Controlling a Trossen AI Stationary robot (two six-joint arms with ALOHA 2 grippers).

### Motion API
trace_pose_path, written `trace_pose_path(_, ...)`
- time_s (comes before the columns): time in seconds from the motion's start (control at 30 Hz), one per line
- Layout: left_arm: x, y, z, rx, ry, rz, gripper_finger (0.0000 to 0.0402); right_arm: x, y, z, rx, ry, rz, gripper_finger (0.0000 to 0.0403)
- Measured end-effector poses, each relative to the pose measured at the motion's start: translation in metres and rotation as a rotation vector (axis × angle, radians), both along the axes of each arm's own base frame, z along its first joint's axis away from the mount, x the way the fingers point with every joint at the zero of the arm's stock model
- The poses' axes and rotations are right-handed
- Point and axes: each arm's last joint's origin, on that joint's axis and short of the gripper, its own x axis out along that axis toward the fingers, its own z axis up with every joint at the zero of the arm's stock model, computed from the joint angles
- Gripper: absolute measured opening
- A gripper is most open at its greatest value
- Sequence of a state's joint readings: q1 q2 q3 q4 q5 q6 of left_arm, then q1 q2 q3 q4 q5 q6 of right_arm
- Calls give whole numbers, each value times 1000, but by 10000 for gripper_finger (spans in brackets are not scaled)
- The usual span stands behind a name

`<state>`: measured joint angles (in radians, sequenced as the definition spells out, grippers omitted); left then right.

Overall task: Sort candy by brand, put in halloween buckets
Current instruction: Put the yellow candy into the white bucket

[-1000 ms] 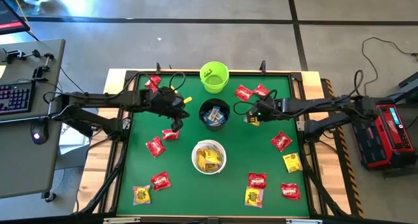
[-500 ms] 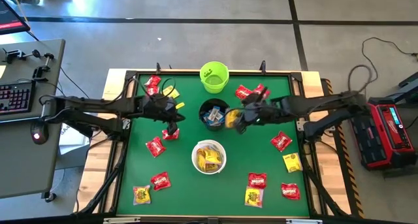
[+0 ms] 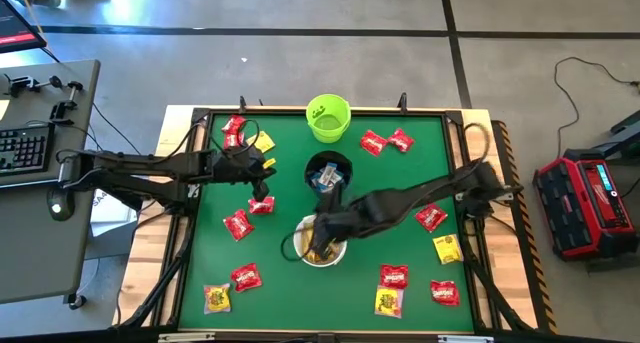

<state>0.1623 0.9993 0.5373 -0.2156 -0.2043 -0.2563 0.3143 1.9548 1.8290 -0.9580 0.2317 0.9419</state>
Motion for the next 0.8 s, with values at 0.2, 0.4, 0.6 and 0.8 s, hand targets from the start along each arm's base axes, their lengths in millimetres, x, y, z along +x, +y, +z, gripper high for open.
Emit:
trace_pose_path(0.2, 0, 0, 1, 22, 7, -37, 7, 23, 15, -25, 33, 58, -69, 0)
trace_pose_path(0.4, 0, 0, 1, 46, 15, -48, 7, 27, 14, -48, 19, 142, -141, 0)
trace_pose_path(0.6, 0, 0, 0, 51, 30, -52, 7, 30, 13, -60, 49, 191, -132, 19)
trace_pose_path(0.8, -4, 3, -3, 29, 62, -16, 7, 31, 11, -50, 57, 172, -121, 104)
